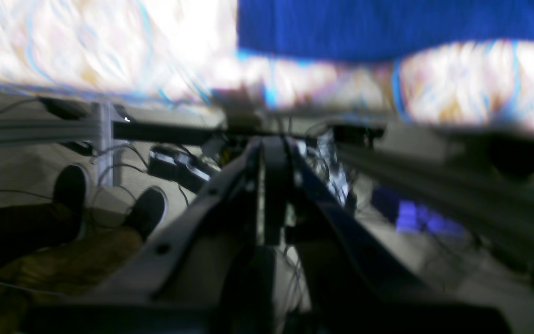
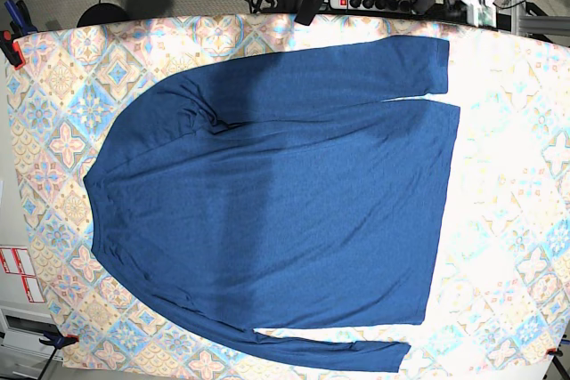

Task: Fold the T-shirt properly

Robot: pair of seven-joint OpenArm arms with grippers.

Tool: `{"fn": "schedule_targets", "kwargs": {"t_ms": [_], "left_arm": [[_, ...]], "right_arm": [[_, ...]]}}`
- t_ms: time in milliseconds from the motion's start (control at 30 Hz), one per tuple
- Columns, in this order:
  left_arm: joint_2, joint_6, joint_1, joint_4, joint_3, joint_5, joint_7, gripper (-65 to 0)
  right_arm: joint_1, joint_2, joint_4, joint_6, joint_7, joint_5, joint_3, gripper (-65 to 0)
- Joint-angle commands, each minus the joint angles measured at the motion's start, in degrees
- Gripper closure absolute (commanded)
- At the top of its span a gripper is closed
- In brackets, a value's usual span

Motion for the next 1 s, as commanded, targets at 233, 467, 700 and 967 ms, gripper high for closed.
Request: {"fn": "schedule_targets", "kwargs": {"t_ms": [233, 467, 700, 967], "left_arm": [[-0.1, 0.1, -5.1, 0.3, -0.2, -6.4, -0.4, -20.6], [0.6, 0.1, -10.8, -4.2, -0.8, -17.4, 5.7, -26.7], [3.3, 0.1, -12.9, -8.8, -2.6, -22.6, 7.7, -26.7], [5.2, 0.0, -13.8, -11.6, -4.3, -23.0, 7.7, -26.7]], "right_arm": [[1.2, 0.4, 12.2, -0.5, -8.8, 0.1, 0.2, 0.0], [5.5, 0.4, 13.7, -0.3, -13.1, 0.1, -0.5, -2.6], [5.9, 0.4, 14.1, -0.3, -13.2, 0.1, -2.5, -8.4], [7.0, 0.4, 14.4, -0.3, -13.3, 0.1, -2.5, -8.6]]}}
